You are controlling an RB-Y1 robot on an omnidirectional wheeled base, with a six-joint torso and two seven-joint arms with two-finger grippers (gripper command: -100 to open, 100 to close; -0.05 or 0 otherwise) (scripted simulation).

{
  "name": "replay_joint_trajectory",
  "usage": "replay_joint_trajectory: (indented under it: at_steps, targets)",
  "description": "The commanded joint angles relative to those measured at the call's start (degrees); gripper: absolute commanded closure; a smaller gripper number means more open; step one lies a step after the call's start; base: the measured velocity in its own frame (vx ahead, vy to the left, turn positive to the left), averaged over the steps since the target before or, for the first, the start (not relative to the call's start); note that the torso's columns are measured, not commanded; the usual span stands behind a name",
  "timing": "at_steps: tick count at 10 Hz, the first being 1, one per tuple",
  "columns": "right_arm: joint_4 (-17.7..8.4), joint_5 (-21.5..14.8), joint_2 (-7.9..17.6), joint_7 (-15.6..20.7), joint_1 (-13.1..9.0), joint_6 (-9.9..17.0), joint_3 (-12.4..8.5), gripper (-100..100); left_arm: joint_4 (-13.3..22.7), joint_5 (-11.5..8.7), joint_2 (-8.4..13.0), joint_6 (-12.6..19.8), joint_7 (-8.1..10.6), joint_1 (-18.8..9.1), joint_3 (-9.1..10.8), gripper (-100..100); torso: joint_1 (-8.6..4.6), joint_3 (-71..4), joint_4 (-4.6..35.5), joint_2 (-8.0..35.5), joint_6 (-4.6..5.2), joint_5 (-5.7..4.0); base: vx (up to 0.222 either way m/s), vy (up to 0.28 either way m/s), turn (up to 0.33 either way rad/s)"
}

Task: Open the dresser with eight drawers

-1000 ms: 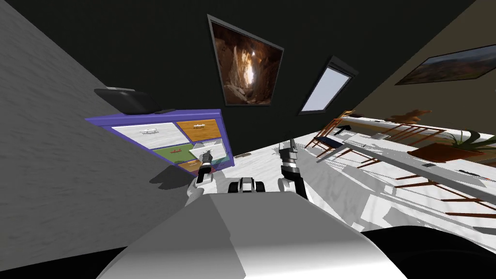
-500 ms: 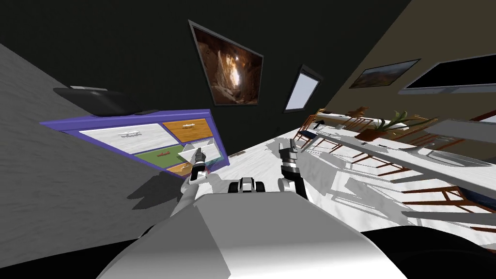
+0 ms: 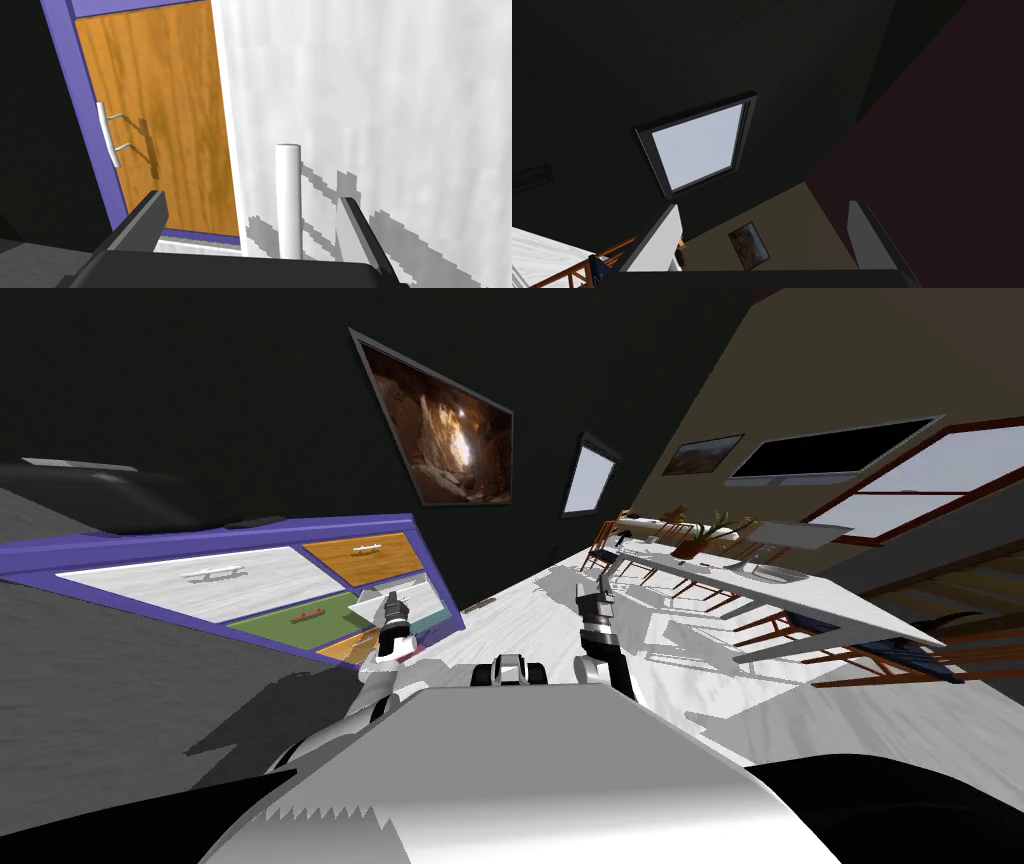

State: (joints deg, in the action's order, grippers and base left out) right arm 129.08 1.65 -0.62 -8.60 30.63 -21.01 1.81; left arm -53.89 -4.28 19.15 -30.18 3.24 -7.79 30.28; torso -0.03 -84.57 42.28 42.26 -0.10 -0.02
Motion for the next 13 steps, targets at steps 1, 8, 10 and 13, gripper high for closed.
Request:
replay_joint_trajectory:
  at_steps: [1,8,10,13]
  targets:
    - [0.0,0.0,0.0,0.0,0.0,0.0,0.0,0,3.4,-0.7,3.0,1.6,-0.54,-2.9,4.41,-100,0.08,-0.1,0.0,0.0,0.11,0.04,-0.163,-0.050,-0.367]
    - [0.0,0.0,0.0,0.0,0.0,0.0,0.0,0,7.6,-1.1,5.4,2.2,-1.03,-5.7,8.29,0,-0.10,0.1,0.1,0.1,0.06,-0.10,-0.064,-0.022,-0.121]
    - [0.0,0.0,0.0,0.0,0.0,0.0,0.0,0,7.6,-1.1,5.3,2.3,-1.02,-5.6,8.23,0,-0.05,0.0,0.0,0.1,0.07,-0.07,0.000,0.000,0.000]
    - [0.0,0.0,0.0,0.0,0.0,0.0,0.0,0,7.7,-1.1,5.2,2.4,-1.02,-5.6,8.22,0,-0.01,0.0,0.0,0.1,0.10,-0.01,0.000,0.000,0.000]
